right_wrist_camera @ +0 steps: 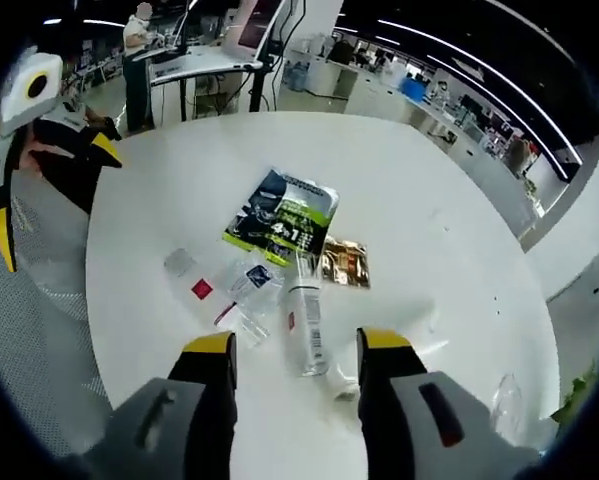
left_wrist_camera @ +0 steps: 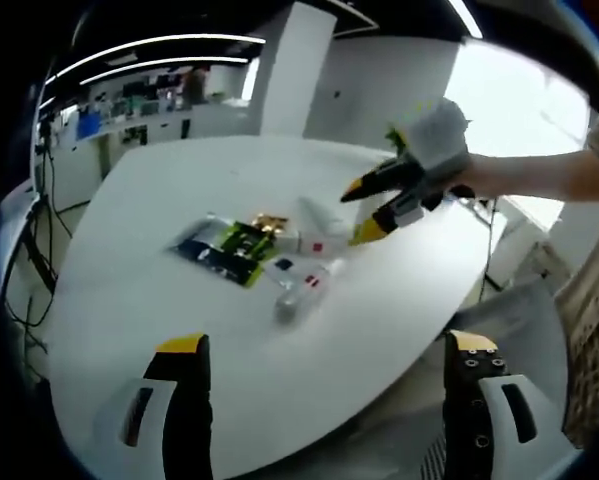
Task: Arrange the skincare products in the storage area until every visible bottle or jar stands upright without overlapping.
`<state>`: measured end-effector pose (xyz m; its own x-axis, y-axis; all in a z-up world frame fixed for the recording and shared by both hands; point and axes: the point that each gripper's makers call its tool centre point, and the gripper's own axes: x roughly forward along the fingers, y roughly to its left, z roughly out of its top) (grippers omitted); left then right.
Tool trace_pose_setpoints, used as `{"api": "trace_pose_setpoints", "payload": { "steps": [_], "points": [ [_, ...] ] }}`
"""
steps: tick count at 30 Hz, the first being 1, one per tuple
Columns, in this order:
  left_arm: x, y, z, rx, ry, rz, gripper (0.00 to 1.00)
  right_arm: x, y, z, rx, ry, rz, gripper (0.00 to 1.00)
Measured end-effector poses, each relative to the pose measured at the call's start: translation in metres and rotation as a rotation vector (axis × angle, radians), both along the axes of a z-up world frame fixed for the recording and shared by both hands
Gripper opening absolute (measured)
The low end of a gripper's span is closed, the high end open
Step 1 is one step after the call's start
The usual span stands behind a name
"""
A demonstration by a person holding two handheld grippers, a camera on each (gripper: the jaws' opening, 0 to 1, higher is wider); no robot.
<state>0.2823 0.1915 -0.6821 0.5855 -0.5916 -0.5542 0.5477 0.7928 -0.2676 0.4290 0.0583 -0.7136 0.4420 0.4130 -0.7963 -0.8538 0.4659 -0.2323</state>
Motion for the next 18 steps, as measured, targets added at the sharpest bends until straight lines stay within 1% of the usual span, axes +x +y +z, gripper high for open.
{"api": "trace_pose_setpoints", "payload": {
  "steps": [3,7,11,14,18],
  "points": [
    [0.0,0.001,0.0,-0.014,0.011,0.004,0.95,0.007,0.004,-0.008,-0.003,0.028,-0.018,0.43],
    [0.0,0.002,0.0,-0.033,0.023,0.016,0.93,0.014,0.007,-0.02,-0.028,0.052,-0.028,0.41],
    [-0.001,0.0,0.0,-0.045,0.036,0.011,0.93,0.02,0.011,-0.03,-0.042,0.078,-0.051,0.36],
    [-0.002,-0.001,-0.001,-0.048,0.047,0.005,0.92,0.022,0.014,-0.037,-0.057,0.097,-0.061,0.36],
    [-0.001,0.0,-0.001,-0.062,0.058,0.014,0.92,0.024,0.015,-0.048,-0.101,0.114,-0.062,0.35]
  ]
}}
